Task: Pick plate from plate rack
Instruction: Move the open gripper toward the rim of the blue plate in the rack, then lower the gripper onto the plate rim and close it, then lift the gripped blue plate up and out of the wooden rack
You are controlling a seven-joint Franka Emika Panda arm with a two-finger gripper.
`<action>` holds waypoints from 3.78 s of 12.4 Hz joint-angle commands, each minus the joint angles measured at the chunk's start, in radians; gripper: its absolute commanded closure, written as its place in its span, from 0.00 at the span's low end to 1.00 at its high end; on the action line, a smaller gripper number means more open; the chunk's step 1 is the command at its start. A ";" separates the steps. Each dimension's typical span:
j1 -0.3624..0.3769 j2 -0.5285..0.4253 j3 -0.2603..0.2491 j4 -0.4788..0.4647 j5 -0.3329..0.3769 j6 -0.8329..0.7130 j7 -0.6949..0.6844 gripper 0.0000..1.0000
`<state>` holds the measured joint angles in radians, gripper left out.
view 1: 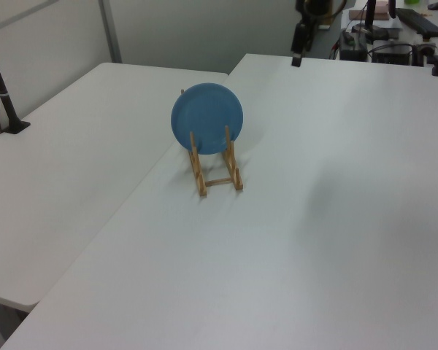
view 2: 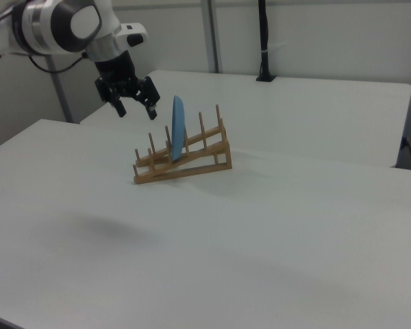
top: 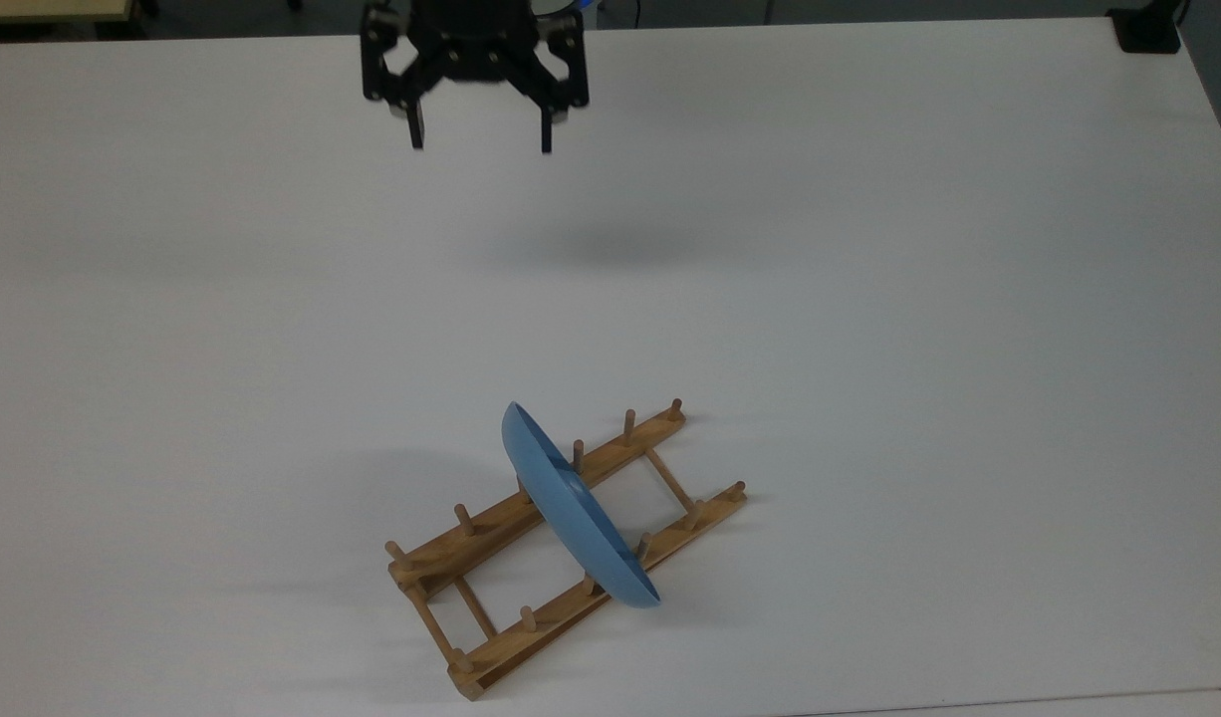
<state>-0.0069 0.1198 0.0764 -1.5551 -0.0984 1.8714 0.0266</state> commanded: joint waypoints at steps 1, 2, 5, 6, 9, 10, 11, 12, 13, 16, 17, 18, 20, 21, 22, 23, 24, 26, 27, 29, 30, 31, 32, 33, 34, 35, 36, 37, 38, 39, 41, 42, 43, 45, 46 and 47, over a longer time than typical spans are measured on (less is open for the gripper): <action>0.062 0.093 -0.006 0.029 -0.145 0.197 0.076 0.06; 0.083 0.121 -0.006 0.029 -0.226 0.256 0.138 0.08; 0.116 0.173 -0.006 0.029 -0.438 0.340 0.318 0.20; 0.123 0.187 -0.006 0.029 -0.496 0.362 0.372 0.25; 0.153 0.271 -0.006 0.067 -0.685 0.396 0.566 0.49; 0.153 0.288 -0.006 0.081 -0.708 0.396 0.603 0.49; 0.154 0.302 -0.006 0.090 -0.731 0.396 0.627 0.49; 0.154 0.308 -0.006 0.092 -0.745 0.397 0.642 0.49; 0.156 0.313 -0.006 0.093 -0.753 0.397 0.654 0.49; 0.166 0.349 -0.006 0.115 -0.774 0.399 0.682 0.49; 0.166 0.351 -0.006 0.115 -0.787 0.399 0.694 0.49; 0.166 0.354 -0.006 0.115 -0.793 0.399 0.706 0.49; 0.166 0.368 -0.006 0.130 -0.797 0.399 0.714 0.57; 0.163 0.370 -0.006 0.135 -0.797 0.399 0.714 0.57; 0.162 0.379 -0.007 0.138 -0.797 0.400 0.714 0.57; 0.160 0.380 -0.007 0.142 -0.799 0.400 0.714 0.57; 0.160 0.382 -0.009 0.144 -0.799 0.405 0.714 0.59; 0.159 0.383 -0.009 0.144 -0.799 0.413 0.714 0.70; 0.160 0.383 -0.009 0.144 -0.799 0.413 0.714 0.77; 0.159 0.389 -0.009 0.144 -0.799 0.413 0.711 0.90; 0.157 0.389 -0.012 0.144 -0.799 0.413 0.708 0.94; 0.157 0.388 -0.014 0.144 -0.799 0.413 0.705 0.96; 0.156 0.385 -0.014 0.144 -0.799 0.413 0.701 0.98; 0.156 0.382 -0.015 0.144 -0.799 0.413 0.693 0.99; 0.156 0.376 -0.015 0.144 -0.797 0.413 0.679 1.00; 0.154 0.360 -0.015 0.144 -0.796 0.411 0.659 1.00; 0.151 0.342 -0.017 0.144 -0.794 0.408 0.635 1.00; 0.151 0.318 -0.015 0.142 -0.790 0.402 0.615 1.00; 0.151 0.296 -0.015 0.141 -0.790 0.399 0.608 1.00; 0.147 0.278 -0.017 0.141 -0.790 0.397 0.607 1.00; 0.124 0.232 -0.014 0.135 -0.778 0.396 0.602 1.00; 0.122 0.225 -0.014 0.132 -0.768 0.396 0.602 1.00; 0.119 0.224 -0.014 0.130 -0.744 0.396 0.601 1.00; 0.099 0.221 -0.012 0.122 -0.614 0.394 0.564 1.00; 0.093 0.212 -0.012 0.101 -0.498 0.384 0.485 1.00; 0.088 0.210 -0.012 0.098 -0.422 0.344 0.422 1.00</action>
<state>0.0929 0.3686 0.0678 -1.3987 -0.7127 2.2572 0.5944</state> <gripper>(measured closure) 0.952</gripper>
